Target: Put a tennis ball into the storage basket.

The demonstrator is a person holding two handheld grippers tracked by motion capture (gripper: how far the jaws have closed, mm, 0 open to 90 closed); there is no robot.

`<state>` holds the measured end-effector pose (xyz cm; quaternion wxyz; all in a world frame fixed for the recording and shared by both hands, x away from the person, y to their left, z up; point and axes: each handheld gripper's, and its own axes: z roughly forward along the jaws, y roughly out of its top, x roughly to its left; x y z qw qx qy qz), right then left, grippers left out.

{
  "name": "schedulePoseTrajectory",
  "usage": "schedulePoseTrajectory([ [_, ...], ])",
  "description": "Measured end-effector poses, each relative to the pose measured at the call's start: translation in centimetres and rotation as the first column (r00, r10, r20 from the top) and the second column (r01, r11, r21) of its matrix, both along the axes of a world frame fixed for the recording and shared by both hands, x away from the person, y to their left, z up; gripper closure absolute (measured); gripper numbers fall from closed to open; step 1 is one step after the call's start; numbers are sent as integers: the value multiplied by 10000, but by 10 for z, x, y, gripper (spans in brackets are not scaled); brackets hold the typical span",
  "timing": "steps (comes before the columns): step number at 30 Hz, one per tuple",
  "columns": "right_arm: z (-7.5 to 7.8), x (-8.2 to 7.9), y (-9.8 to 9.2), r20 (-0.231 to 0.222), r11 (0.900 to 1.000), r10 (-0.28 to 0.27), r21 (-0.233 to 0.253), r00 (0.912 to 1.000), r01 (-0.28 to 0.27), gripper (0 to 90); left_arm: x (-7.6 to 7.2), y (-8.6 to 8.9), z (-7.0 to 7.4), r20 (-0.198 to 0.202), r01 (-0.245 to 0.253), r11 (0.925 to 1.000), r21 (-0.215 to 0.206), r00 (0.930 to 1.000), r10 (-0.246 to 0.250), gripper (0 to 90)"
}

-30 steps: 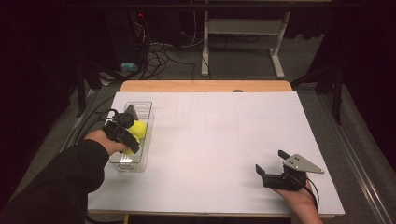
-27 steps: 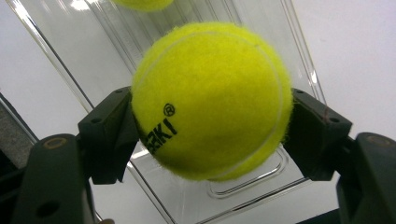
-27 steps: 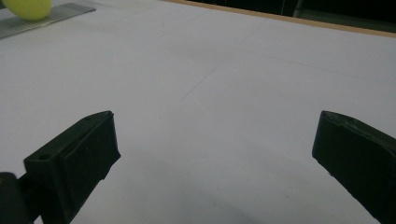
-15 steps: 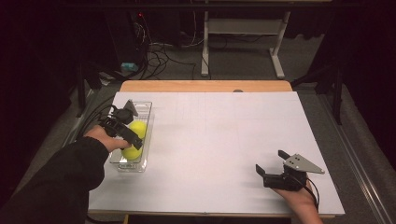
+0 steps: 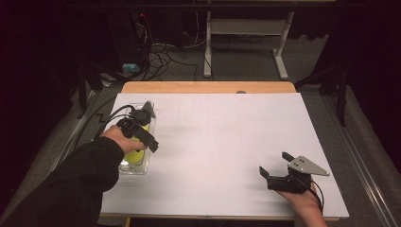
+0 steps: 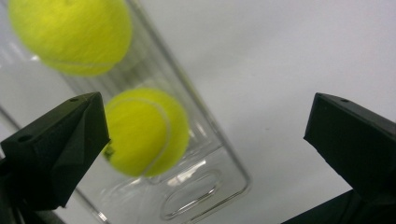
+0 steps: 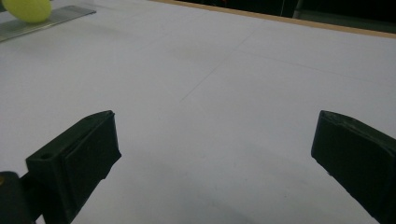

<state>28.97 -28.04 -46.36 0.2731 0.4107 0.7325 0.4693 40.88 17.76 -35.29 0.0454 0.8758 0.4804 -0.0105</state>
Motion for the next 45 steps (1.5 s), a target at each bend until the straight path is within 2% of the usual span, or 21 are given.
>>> schedulePoseTrajectory([
  [12,1,0,0,60,10000,25,52,10000,-25,0,-1,-52,0,-48,924,9956,-151,9957,-925,5],
  [16,1,0,0,34,10000,-3,79,10000,3,0,-2,-66,4,5,1192,9922,-358,9929,-1193,5],
  [22,1,0,1,30,10000,-10,45,10000,10,0,-4,-79,8,32,1503,9878,-400,9886,-1503,5],
  [26,0,0,1,28,10000,1,41,10000,-1,0,-6,-82,6,74,1618,9861,-375,9868,-1617,4],
  [31,0,0,1,25,10000,32,28,10000,-32,0,-8,-87,-7,38,1704,9843,-454,9854,-1704,4],
  [38,0,-1,2,31,10000,83,15,10000,-83,0,-11,-99,-37,-34,1823,9821,-484,9832,-1826,4],
  [41,1,-1,2,25,10000,87,49,10000,-87,0,-16,-105,-49,206,1878,9803,-606,9822,-1869,5],
  [43,1,-1,2,35,9999,114,67,9999,-114,0,-19,-109,-53,391,1875,9783,-879,9820,-1847,5],
  [45,1,-1,2,42,9999,112,49,9999,-112,0,-22,-110,-55,789,1782,9766,-1205,9824,-1696,4],
])
